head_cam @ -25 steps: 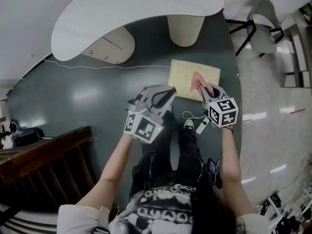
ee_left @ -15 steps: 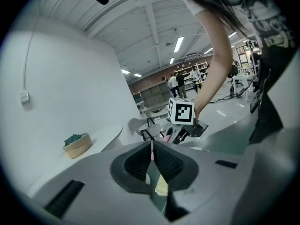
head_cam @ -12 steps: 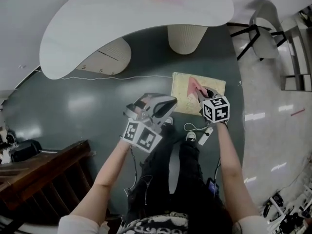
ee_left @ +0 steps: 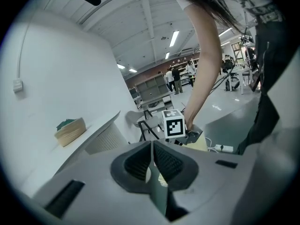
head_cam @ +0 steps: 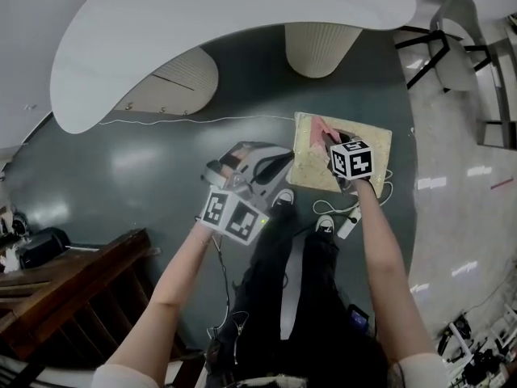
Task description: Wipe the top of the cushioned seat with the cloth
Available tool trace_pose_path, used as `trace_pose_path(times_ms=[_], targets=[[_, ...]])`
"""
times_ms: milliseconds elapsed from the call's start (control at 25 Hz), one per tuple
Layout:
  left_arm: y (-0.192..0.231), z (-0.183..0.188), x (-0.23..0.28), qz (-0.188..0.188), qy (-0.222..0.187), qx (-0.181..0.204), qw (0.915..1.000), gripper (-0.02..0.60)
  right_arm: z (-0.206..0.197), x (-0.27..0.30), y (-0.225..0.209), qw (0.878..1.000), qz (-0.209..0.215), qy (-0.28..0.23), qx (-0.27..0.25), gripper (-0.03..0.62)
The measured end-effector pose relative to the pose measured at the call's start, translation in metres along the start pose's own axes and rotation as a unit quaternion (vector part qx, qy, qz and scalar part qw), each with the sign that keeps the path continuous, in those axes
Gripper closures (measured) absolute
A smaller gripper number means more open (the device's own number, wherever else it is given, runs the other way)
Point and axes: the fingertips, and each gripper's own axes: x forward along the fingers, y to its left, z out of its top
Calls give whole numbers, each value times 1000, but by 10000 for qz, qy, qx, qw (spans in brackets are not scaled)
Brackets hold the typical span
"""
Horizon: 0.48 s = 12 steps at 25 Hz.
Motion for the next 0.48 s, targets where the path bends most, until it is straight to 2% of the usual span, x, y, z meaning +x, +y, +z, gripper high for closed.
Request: trace_pose_path(times_ms=[240,480], targets=[[-4,-23,8,-88,154,260,9995,565,-21,42,-1,9996,-9,263,-138,585],[-12,-33,13,-148,162,124,9997,565,-44,52,-18,9979,-182,536,-309,585]])
